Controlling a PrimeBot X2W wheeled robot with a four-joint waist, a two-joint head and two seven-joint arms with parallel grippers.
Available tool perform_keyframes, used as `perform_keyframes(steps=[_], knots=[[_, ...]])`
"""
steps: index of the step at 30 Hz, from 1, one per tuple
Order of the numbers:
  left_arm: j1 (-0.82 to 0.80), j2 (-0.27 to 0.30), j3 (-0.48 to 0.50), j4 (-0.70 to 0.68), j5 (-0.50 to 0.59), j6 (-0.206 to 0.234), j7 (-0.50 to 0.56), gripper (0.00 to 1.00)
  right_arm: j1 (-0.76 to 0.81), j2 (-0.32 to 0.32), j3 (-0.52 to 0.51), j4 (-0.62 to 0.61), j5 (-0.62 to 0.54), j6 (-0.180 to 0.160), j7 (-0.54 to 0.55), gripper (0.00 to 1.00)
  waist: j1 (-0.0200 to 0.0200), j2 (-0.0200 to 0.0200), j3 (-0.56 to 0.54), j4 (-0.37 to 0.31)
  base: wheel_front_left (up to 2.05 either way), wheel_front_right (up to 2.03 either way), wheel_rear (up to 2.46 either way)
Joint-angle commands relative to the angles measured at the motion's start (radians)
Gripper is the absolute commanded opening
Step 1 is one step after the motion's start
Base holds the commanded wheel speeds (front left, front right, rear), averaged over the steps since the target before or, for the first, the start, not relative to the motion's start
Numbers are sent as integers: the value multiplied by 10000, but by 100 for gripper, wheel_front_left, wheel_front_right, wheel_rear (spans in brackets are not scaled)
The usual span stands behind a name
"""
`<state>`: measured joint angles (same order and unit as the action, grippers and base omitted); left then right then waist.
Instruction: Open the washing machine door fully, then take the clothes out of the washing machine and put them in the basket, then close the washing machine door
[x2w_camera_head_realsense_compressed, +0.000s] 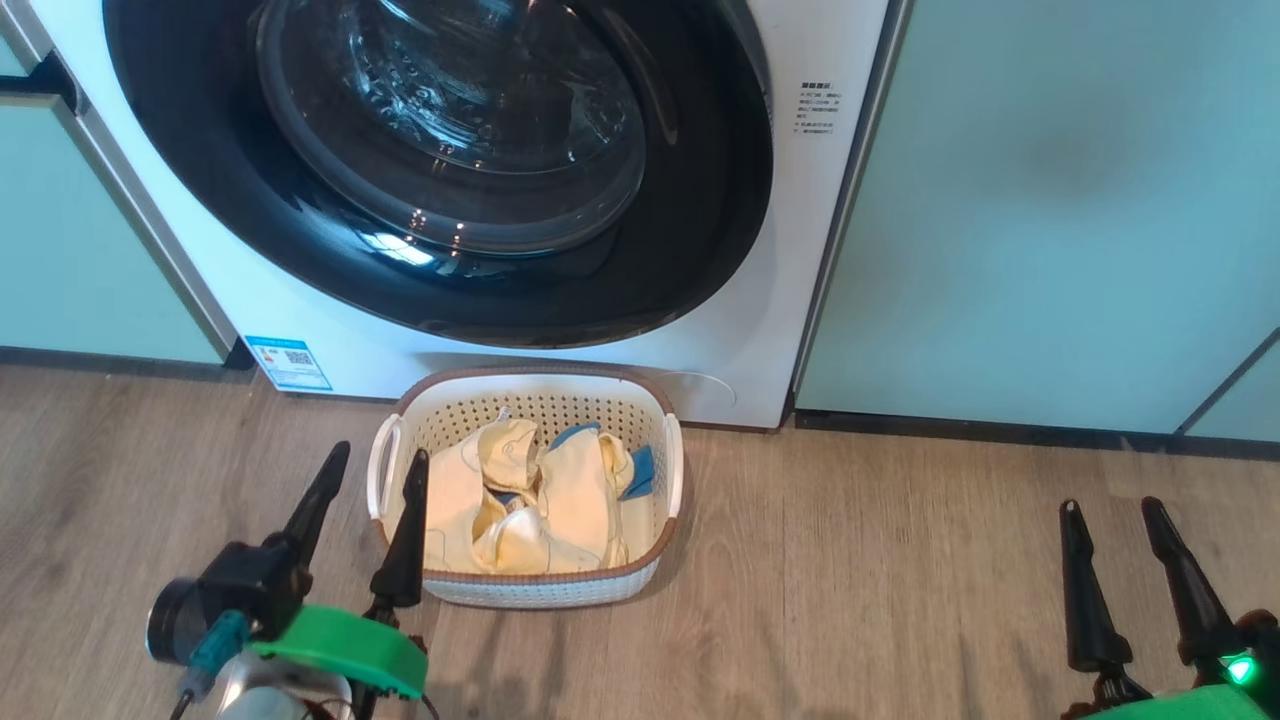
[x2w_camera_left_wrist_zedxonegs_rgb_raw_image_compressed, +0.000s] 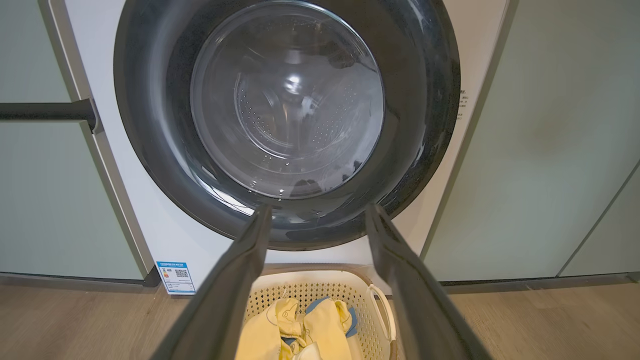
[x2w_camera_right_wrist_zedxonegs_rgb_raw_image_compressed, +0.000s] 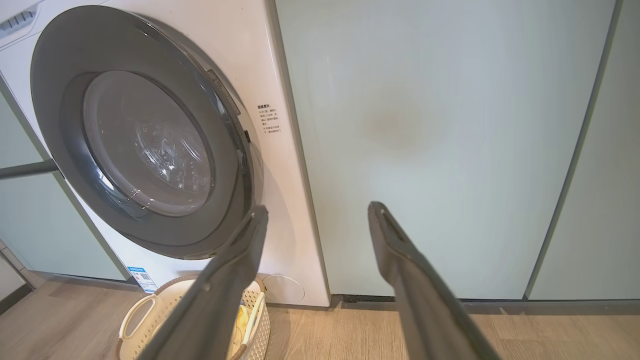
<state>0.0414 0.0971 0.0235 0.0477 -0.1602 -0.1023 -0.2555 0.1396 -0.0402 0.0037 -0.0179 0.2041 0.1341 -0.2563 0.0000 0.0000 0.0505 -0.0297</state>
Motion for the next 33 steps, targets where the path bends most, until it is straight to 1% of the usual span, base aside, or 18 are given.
perform_keyframes(steps=[1,22,23,29,33], knots=[[-245,209,260,-284,-99,41,-39,100,-337,-101,224,-315,32,-34,-55,100,0,0,1,-6,0,0,0],[-223,281,100,-216,-170,157,-49,100,-292,-101,262,-347,49,-34,-55,100,0,0,-68,-34,0,0,0],[0,82,-252,81,-103,94,0,0,1,6,23,53,4,0,-2,0,0,0,-68,-33,0,0,0],[385,-173,-300,1135,-127,86,26,0,27,136,81,1159,29,2,31,0,0,0,-70,-33,0,0,0],[355,-197,-255,1239,-543,75,147,0,-32,102,86,1249,474,1,103,0,0,0,-82,-23,0,0,0]])
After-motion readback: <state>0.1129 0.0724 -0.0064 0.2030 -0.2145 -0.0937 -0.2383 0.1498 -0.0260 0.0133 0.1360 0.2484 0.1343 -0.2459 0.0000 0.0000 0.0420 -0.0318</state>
